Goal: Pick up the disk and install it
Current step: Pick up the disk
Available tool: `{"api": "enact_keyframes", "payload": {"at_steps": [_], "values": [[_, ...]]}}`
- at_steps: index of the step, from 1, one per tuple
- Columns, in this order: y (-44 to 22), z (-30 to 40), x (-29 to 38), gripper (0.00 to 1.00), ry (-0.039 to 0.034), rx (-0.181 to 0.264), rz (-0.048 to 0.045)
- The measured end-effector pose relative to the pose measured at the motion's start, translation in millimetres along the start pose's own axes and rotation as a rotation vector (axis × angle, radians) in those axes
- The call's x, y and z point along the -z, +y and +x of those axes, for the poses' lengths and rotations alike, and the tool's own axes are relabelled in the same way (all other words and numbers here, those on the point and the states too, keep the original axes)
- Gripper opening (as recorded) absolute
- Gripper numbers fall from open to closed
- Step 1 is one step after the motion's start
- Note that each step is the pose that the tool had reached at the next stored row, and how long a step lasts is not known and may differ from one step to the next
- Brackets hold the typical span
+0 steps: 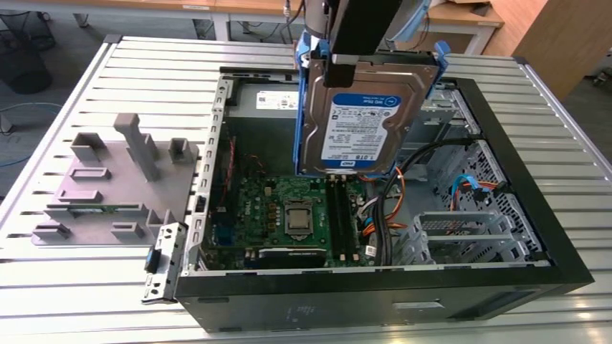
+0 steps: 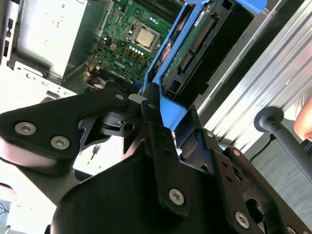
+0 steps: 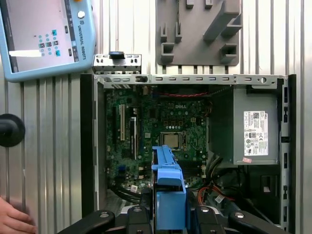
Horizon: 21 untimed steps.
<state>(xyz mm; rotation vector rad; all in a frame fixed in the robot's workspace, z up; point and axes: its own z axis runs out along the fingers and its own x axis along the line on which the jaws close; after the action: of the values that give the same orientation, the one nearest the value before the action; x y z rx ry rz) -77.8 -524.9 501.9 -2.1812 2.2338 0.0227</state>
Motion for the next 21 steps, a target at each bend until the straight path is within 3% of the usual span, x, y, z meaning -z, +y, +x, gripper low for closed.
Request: {"api": "enact_keyframes", "payload": {"at_steps": [14,21], "values": [[-0.7,31.4,-1.4,0.36,-0.0002,0.000,0.0001],[-2.6,43.4,-3.3,0.36,-0.0002,-0.003,0.0001]]}}
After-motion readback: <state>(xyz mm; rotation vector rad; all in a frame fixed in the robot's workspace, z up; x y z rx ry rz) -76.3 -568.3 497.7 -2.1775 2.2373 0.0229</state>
